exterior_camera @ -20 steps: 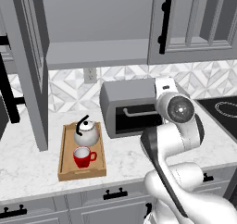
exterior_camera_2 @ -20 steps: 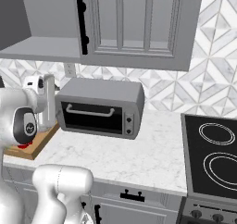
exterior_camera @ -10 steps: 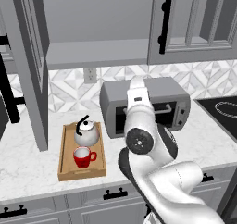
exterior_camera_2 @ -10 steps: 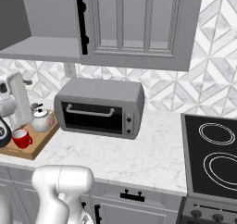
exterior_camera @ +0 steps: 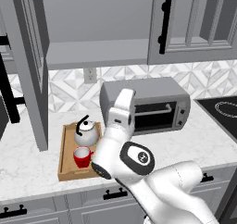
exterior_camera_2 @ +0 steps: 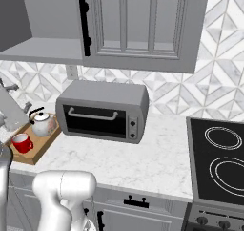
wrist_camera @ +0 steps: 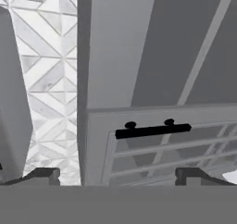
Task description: Pick the kettle from the counter and place it on the tray. Then pick the mug from the cabinet and place it on the tray. Then close the cabinet doors.
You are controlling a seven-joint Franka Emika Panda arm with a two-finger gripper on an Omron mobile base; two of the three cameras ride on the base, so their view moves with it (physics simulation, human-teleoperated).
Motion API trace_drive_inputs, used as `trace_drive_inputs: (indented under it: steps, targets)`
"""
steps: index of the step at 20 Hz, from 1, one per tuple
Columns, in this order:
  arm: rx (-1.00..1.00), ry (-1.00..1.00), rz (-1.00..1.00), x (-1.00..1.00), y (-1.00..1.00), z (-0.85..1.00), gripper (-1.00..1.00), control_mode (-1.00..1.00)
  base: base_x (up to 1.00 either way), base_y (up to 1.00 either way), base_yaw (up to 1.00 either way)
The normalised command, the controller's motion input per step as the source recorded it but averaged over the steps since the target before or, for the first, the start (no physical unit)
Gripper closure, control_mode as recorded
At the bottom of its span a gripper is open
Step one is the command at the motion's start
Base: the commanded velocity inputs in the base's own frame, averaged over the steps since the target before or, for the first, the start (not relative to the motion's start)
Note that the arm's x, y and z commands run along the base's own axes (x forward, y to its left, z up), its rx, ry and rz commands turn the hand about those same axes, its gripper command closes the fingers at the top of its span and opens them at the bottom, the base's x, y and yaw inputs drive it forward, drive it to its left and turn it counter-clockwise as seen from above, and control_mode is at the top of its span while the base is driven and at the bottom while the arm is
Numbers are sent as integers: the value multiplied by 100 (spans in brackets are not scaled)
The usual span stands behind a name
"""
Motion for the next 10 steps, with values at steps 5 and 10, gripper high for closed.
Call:
trace_drive_inputs:
  steps: [5,10]
  targets:
    - [-6,-36,-21,-59,3,0,-100,-100,0,0,0]
    - [-15,-25,-18,-65,21,1,-100,-100,0,0,0]
